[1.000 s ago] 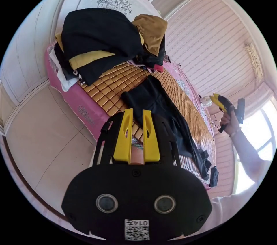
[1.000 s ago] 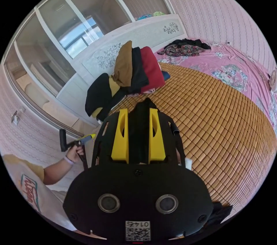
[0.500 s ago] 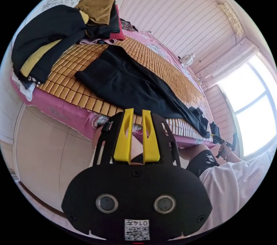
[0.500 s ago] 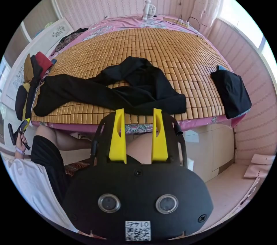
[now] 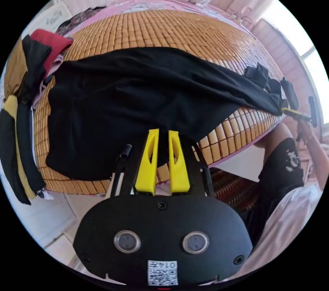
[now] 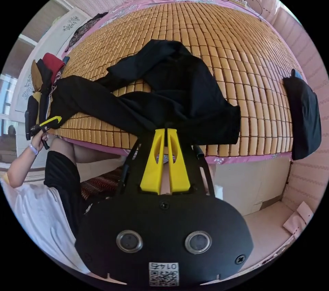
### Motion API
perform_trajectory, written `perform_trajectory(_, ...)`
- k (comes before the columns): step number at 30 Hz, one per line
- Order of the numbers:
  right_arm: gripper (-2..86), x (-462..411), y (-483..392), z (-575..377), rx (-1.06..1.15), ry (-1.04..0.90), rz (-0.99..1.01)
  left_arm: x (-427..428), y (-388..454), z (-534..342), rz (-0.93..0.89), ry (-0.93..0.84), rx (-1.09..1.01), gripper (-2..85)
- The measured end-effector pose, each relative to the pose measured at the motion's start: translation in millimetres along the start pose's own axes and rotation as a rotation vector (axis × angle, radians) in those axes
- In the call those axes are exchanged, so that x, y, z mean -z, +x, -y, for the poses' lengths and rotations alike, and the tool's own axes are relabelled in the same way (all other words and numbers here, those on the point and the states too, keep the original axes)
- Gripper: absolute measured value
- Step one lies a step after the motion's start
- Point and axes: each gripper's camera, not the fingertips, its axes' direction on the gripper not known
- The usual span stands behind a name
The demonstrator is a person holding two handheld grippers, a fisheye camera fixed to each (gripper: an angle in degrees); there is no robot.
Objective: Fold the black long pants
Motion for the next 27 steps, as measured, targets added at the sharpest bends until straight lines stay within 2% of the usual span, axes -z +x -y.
perform_trajectory(2,0.9,34,3,-10,0.021,0.156,0.002,-4,23,2,0.079,0.007,-0.202,0.3)
perform_trajectory(4,0.7,84,4,-12,0.086,0.333,0.002,-7,36,2,0.123,-0.007,-0.283,-0.5)
perform_trajectory(10,1.3,165,-4,65,0.222,0.574,-0.061,-13,44,11,0.079,-0.04,-0.253,-1.0)
perform_trajectory(13,3.0,171,6,119,0.147,0.616,-0.084,-16,51,14,0.091,-0.052,-0.262,-1.0)
perform_trajectory(17,10.5,154,31,138,0.003,0.53,-0.122,-20,58,13,0.096,-0.03,-0.248,-1.0)
perform_trajectory(19,12.5,125,44,106,-0.02,0.461,-0.16,-22,59,10,0.085,-0.002,-0.233,-1.0)
perform_trajectory(21,12.7,90,58,69,-0.067,0.39,-0.177,-23,59,6,0.075,0.023,-0.23,-1.0)
perform_trajectory(25,11.8,13,86,13,-0.146,0.03,-0.1,-27,65,6,0.074,0.034,-0.227,-1.0)
perform_trajectory(27,7.5,20,85,-7,-0.128,0.125,-0.115,-29,68,8,0.078,0.027,-0.234,-1.0)
